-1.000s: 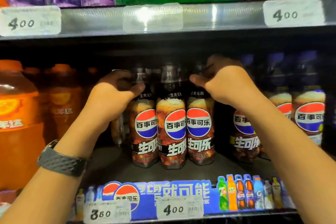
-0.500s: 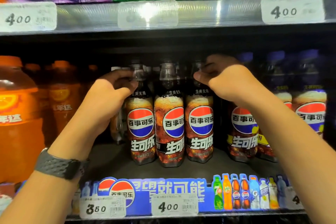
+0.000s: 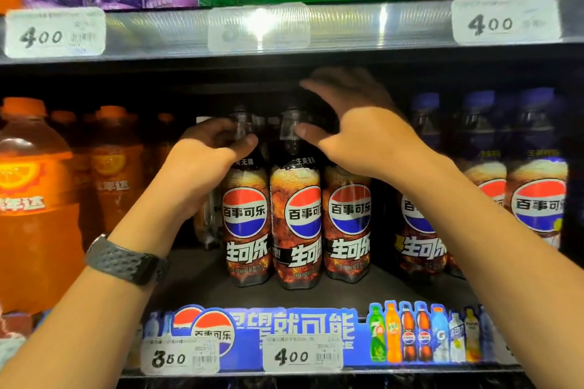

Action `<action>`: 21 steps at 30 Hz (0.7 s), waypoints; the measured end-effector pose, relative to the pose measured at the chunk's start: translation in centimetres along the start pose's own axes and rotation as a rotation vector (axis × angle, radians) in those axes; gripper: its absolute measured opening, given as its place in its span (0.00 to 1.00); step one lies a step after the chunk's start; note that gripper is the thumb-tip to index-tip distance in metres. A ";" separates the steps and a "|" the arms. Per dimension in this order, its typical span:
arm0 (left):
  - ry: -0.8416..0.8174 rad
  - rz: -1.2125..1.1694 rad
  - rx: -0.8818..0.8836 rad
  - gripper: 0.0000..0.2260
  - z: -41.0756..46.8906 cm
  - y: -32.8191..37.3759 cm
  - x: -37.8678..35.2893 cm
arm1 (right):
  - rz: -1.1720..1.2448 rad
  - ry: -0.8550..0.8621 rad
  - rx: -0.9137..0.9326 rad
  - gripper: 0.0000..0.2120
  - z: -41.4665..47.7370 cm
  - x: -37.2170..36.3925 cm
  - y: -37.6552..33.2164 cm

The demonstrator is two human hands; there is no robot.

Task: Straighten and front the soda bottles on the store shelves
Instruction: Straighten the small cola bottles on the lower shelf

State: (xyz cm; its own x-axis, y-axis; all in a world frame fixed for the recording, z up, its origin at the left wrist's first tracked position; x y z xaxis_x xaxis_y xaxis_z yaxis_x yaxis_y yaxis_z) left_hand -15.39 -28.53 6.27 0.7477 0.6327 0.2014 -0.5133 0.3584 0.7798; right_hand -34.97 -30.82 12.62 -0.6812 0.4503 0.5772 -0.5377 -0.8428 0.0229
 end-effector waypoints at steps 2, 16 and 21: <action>0.006 0.004 -0.015 0.15 -0.1 0.0 0.2 | -0.055 -0.078 0.015 0.30 0.6 -0.8 -0.5; -0.045 -0.001 -0.002 0.19 -0.3 -0.9 -0.7 | 0.078 -0.178 -0.147 0.27 2.6 -2.0 -0.2; -0.071 -0.026 -0.004 0.18 -0.4 -0.9 -0.6 | 0.052 -0.163 -0.170 0.28 2.8 -2.1 -0.4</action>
State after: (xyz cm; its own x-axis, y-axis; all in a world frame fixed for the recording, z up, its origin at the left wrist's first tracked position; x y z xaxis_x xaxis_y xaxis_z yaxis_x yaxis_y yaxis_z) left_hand -15.57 -29.01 5.25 0.7888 0.5727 0.2232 -0.4950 0.3765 0.7831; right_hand -31.97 -32.22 13.66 -0.6282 0.3425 0.6986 -0.5893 -0.7957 -0.1398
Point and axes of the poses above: each hand's wrist, its own z-axis towards the middle knuckle, its own x-axis out of the back of the hand, y = z × x, the point moved 10 cm from there along z, towards the middle knuckle, and after that the axes turned 7 degrees about z, right-handed, at the moved point
